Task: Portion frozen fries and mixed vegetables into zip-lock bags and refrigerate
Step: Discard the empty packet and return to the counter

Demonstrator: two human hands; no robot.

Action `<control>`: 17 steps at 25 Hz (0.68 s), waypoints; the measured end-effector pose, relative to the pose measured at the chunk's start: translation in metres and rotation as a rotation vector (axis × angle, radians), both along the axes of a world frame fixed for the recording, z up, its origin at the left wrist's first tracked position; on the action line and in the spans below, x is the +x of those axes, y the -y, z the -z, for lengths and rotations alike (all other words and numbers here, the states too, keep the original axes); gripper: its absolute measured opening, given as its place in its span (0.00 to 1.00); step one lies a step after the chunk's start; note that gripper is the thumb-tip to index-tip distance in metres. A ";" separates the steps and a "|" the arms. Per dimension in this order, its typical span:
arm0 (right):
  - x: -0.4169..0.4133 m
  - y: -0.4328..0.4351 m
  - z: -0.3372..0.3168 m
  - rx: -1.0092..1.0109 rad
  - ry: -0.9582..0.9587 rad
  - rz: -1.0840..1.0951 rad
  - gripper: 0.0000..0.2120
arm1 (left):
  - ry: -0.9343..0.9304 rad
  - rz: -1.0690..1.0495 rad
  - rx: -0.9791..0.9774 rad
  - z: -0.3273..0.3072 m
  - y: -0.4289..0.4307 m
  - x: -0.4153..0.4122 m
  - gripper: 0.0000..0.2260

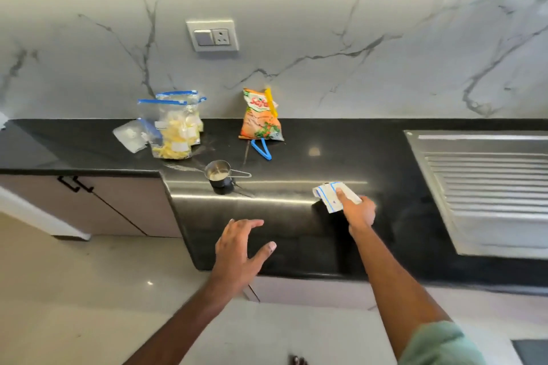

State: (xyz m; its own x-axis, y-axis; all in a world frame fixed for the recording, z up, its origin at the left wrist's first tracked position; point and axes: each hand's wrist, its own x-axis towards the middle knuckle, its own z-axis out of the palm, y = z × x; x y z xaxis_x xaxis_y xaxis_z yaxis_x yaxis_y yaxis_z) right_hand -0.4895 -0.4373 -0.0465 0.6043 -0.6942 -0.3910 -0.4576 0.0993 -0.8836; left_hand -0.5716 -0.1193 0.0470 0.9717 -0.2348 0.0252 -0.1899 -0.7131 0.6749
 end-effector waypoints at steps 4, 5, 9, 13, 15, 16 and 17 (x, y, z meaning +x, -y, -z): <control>0.084 -0.021 -0.002 0.092 0.093 0.058 0.23 | 0.018 -0.114 0.043 0.000 -0.040 0.037 0.27; 0.105 -0.025 0.000 0.106 0.091 0.050 0.21 | 0.025 -0.129 0.030 0.002 -0.050 0.047 0.27; 0.181 -0.027 0.002 0.126 0.106 0.057 0.18 | 0.022 -0.182 -0.015 0.020 -0.076 0.084 0.28; 0.205 -0.015 0.018 -0.055 0.024 0.120 0.29 | 0.042 -0.161 -0.031 0.044 -0.092 0.119 0.26; 0.205 -0.014 0.013 -0.167 -0.030 0.153 0.29 | -0.018 -0.134 -0.026 0.046 -0.098 0.131 0.23; 0.204 -0.012 0.006 -0.217 -0.053 0.172 0.29 | -0.044 -0.116 -0.031 0.045 -0.102 0.134 0.24; 0.204 -0.011 0.000 -0.255 -0.064 0.194 0.31 | -0.056 -0.102 -0.034 0.043 -0.105 0.136 0.24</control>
